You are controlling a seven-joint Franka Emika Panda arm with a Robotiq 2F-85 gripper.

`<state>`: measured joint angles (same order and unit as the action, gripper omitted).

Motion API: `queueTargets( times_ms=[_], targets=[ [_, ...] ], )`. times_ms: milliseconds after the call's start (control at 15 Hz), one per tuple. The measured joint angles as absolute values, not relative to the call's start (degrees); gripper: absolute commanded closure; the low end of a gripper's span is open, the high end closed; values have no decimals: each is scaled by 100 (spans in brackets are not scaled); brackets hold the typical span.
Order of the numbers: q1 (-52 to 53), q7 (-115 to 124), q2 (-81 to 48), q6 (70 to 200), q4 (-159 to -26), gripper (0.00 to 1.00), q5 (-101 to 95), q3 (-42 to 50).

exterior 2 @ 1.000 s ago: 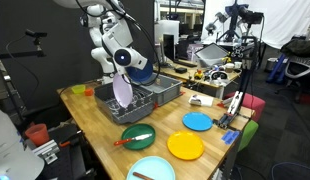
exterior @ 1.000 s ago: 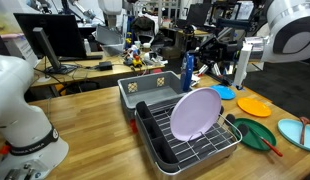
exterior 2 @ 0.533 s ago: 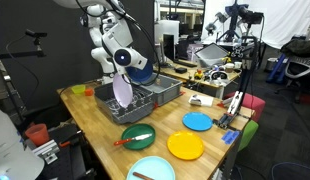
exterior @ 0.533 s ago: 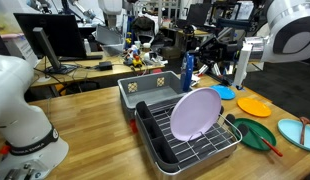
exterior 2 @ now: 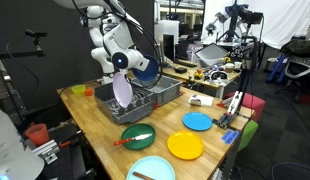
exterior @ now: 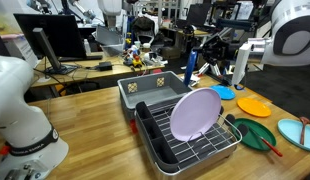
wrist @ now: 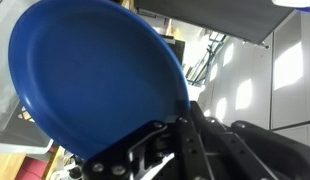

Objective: Put the blue plate on the dish rack

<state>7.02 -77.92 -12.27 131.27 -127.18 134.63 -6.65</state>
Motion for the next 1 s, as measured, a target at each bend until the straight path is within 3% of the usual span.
queueTargets(
  times_ms=[267,1000],
  targets=[
    [1185,-8549,-1412,13127,-13071,98,14922,-739],
    [915,-8146,-1096,13125,-13191,98,14930,-233]
  ],
)
